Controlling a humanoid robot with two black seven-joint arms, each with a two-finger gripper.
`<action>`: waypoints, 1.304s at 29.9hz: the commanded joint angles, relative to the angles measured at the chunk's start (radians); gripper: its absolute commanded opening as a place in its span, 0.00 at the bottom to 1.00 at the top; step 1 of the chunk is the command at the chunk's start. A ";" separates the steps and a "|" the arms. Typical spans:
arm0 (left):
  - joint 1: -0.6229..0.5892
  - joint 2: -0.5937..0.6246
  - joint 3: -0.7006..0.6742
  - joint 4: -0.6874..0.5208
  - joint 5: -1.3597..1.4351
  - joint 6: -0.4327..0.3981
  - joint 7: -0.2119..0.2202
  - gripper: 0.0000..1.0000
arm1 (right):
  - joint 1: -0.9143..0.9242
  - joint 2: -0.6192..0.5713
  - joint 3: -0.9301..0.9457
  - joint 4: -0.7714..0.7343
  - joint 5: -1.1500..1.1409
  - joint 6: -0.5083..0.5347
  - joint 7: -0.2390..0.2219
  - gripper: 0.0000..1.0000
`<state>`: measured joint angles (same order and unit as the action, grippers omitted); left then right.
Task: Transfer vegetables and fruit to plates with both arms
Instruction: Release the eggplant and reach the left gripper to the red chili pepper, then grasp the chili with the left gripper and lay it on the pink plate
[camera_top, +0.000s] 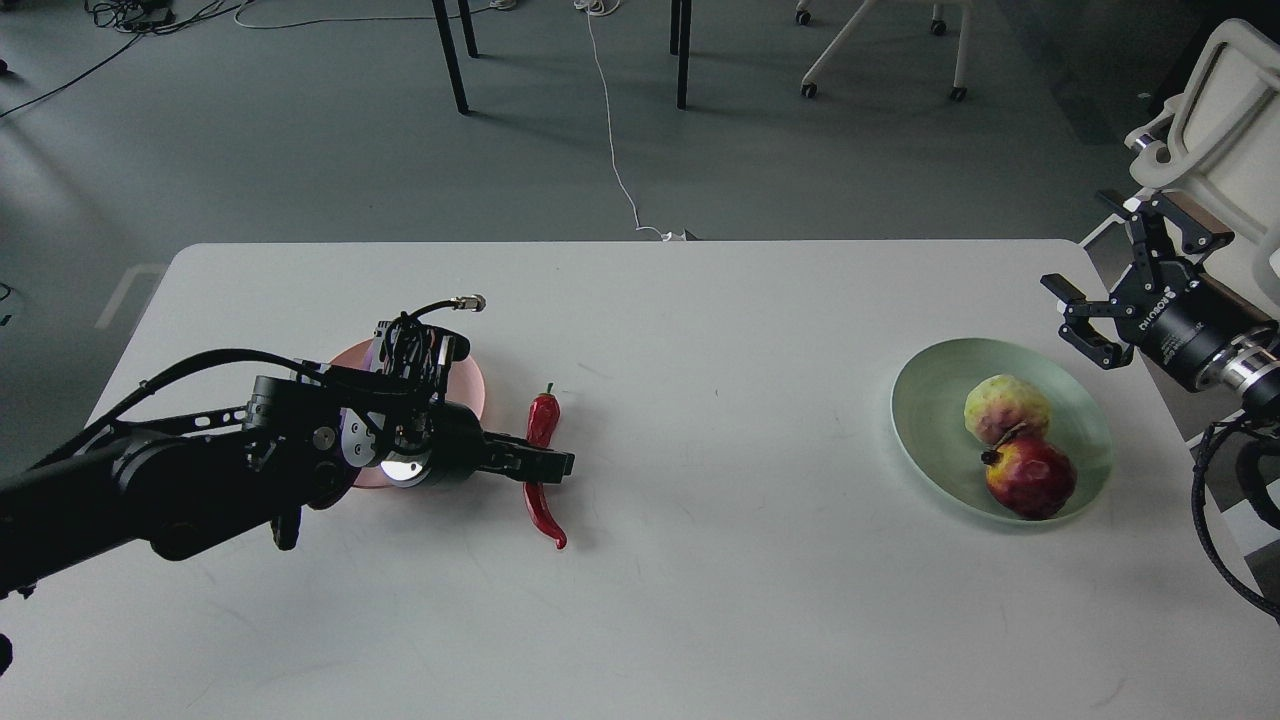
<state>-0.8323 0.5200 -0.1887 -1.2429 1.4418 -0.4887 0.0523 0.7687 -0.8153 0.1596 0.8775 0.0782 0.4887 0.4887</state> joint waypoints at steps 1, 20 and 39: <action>0.004 -0.012 0.000 0.005 0.000 0.000 0.000 0.83 | -0.003 -0.001 0.000 0.000 0.000 0.000 0.000 0.96; -0.048 -0.011 0.003 -0.032 0.015 0.000 0.000 0.18 | -0.015 -0.001 0.000 0.001 0.000 0.000 0.000 0.96; -0.113 0.245 0.020 -0.046 0.015 0.000 -0.065 0.24 | -0.015 0.001 0.001 0.001 0.000 0.000 0.000 0.96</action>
<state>-0.9796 0.7453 -0.1706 -1.3009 1.4566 -0.4886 -0.0063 0.7533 -0.8150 0.1596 0.8790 0.0782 0.4887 0.4887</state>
